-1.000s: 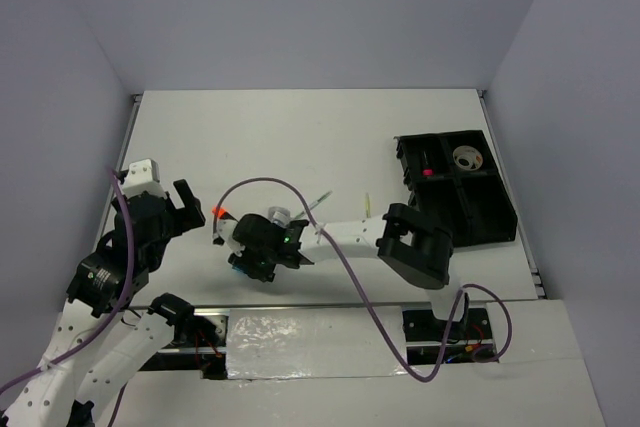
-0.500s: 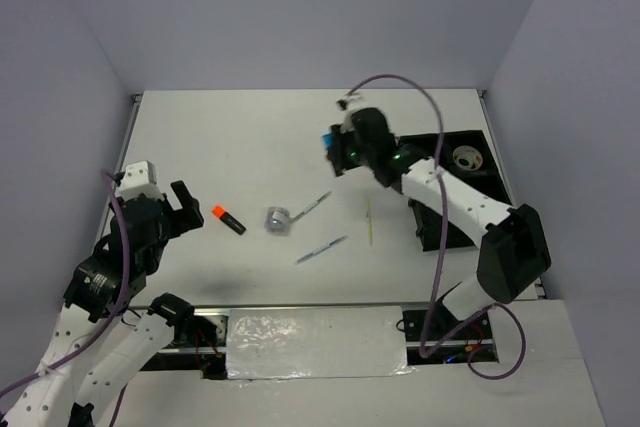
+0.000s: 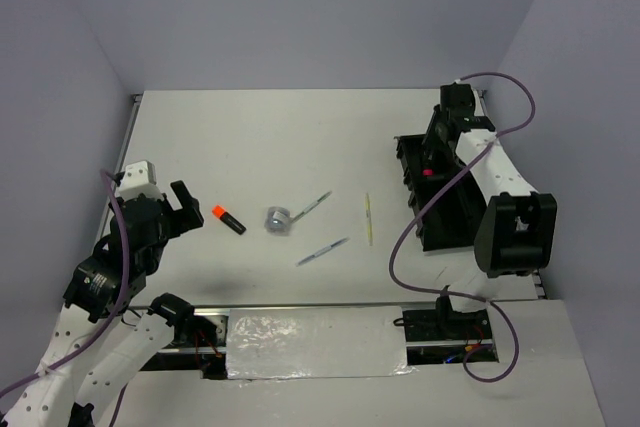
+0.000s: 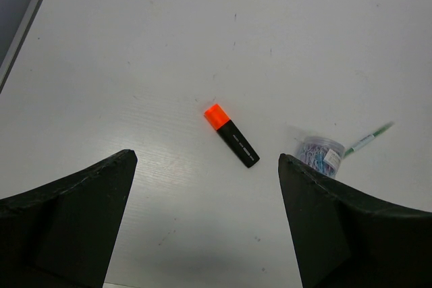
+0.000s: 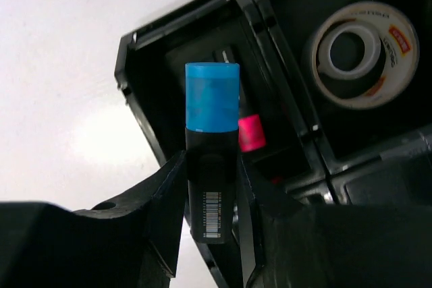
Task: Sort the stationery into containers
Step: Place the pen in the storage box.
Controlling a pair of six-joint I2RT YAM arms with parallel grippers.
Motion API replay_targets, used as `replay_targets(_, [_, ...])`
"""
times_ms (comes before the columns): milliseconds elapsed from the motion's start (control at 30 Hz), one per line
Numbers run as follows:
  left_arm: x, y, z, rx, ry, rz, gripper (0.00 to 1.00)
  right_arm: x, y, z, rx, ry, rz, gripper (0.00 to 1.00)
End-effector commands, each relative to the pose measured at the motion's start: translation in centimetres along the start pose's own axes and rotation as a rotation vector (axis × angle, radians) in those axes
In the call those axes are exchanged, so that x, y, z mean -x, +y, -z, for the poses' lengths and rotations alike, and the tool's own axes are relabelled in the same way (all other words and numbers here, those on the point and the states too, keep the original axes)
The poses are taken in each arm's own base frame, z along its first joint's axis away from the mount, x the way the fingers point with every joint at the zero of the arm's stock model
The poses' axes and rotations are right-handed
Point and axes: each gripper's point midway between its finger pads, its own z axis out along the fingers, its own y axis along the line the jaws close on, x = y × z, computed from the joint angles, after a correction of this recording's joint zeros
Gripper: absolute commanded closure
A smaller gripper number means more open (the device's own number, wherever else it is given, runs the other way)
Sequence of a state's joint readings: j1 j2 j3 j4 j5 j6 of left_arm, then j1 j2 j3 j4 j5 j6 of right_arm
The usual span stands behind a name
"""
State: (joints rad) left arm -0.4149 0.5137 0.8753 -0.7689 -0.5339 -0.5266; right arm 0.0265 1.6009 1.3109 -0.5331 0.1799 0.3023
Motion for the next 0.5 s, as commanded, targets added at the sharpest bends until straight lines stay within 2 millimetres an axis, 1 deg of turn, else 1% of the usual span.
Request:
replay_targets(0, [1.7,-0.6,0.2,-0.021,-0.052,0.023,0.01,1.5,0.2,-1.0,0.004,0.002,-0.027,0.7])
replay_targets(33, [1.7,-0.5,0.2,-0.019,-0.051,0.023,0.01,1.8,-0.6,-2.0,-0.004,0.012,-0.046,0.69])
replay_targets(100, [1.7,-0.5,0.2,-0.018,-0.049,0.023,0.01,1.8,-0.3,-2.6,0.005,0.034,-0.047,0.66])
replay_targets(133, [1.7,-0.5,0.2,-0.017,-0.05,0.023,0.01,2.1,0.0,-2.7,0.019,0.033,-0.048,0.64])
replay_targets(167, [1.7,-0.5,0.2,-0.017,-0.051,0.023,0.01,2.1,0.2,-3.0,0.027,0.034,-0.05,0.54])
replay_targets(233, [1.7,-0.5,0.2,-0.018,-0.052,0.023,0.01,2.3,0.2,-2.7,0.023,0.031,-0.056,0.45])
replay_targets(267, [1.7,-0.5,0.2,-0.013,-0.049,0.023,0.01,2.5,0.3,-2.3,0.026,0.022,-0.057,0.39])
replay_targets(300, [1.6,-0.4,0.1,-0.01,-0.047,0.021,0.01,2.5,0.6,-1.9,0.037,0.017,-0.049,0.35])
replay_targets(333, [1.6,-0.4,0.0,-0.007,-0.044,0.019,0.01,2.5,0.9,-1.5,0.054,0.011,-0.044,0.34])
replay_targets(367, [1.5,-0.5,-0.2,-0.003,-0.039,0.02,0.01,3.0,1.2,-0.4,0.067,-0.012,-0.042,0.32])
replay_targets(400, [1.6,-0.6,-0.3,0.003,-0.037,0.022,0.01,2.5,2.3,0.3,0.086,-0.014,-0.016,0.32])
replay_targets(433, [1.2,-0.7,-0.8,0.017,-0.01,0.011,0.01,2.3,3.9,1.3,0.109,-0.028,0.018,0.32])
replay_targets(467, [1.1,-0.7,-1.1,0.035,0.005,0.033,0.01,2.6,5.0,3.1,0.139,-0.063,0.033,0.32])
